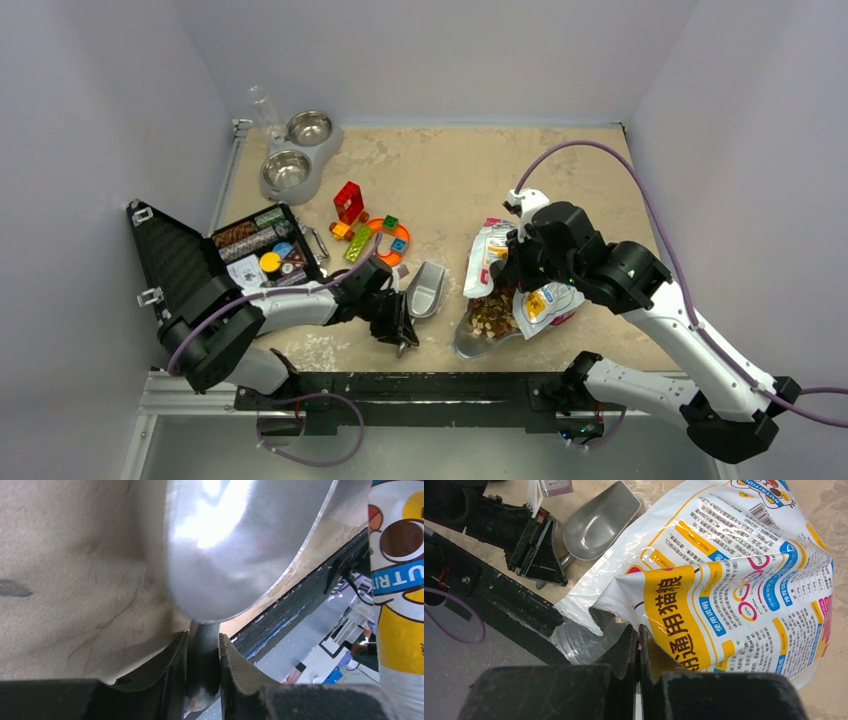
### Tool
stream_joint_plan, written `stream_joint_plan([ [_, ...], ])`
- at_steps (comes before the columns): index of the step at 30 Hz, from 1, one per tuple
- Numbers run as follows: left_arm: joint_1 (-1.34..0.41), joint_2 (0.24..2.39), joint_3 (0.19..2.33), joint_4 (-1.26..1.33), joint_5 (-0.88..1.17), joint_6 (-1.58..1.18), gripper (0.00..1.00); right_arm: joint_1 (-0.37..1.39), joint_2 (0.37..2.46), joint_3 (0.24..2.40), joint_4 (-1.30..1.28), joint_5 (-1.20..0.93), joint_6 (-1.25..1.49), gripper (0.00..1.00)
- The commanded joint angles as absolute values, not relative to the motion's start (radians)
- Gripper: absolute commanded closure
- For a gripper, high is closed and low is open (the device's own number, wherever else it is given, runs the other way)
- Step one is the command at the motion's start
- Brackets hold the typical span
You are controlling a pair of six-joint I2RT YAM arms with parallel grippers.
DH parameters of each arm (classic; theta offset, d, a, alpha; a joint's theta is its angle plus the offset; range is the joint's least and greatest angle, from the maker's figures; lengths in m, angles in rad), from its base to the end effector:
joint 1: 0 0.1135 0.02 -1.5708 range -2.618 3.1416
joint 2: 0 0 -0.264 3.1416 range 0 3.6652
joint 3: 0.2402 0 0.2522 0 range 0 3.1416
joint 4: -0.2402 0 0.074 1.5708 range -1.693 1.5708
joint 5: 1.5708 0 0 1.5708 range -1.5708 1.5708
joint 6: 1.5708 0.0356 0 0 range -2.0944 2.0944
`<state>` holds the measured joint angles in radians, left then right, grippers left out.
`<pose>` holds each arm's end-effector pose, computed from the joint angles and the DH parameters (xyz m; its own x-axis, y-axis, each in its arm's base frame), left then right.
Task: Serve the pet food
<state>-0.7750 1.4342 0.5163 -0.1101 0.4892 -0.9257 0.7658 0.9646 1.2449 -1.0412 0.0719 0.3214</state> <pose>0.1562 -0.1764 0.1266 -0.9999 -0.0079 0.0109 -0.0131 0.7558 -0.6547 0.1227 0.1144 0.3804 -0.6782 -0.2150 -0.7028 -0.4633 0.8674 0.1818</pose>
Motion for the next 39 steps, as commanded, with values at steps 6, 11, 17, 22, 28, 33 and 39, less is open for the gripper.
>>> stream_joint_plan([
  [6,-0.744,1.342,0.579,-0.191,0.404,-0.927,1.0,0.765,0.961,1.279,-0.937,0.114,0.332,1.0],
  [11,-0.744,1.328,0.96,-0.904,0.355,-0.828,1.0,0.765,0.966,1.28,-0.95,0.188,0.308,1.0],
  [17,-0.747,1.24,1.283,-1.412,0.366,-0.709,1.0,0.764,1.044,1.309,-0.882,0.26,0.299,1.0],
  [22,-0.857,1.147,1.342,-1.489,0.494,-0.764,1.0,0.765,1.142,1.413,-0.855,0.292,0.321,1.0],
  [28,-0.995,1.127,1.39,-1.431,0.571,-0.832,1.0,0.765,1.239,1.511,-0.844,0.298,0.341,1.0],
  [33,-1.006,1.227,1.5,-1.477,0.548,-0.805,1.0,0.765,1.231,1.519,-0.811,0.197,0.29,1.0],
  [39,-1.012,1.453,1.701,-1.584,0.424,-0.756,1.0,0.764,1.143,1.424,-0.784,0.154,0.236,1.0],
])
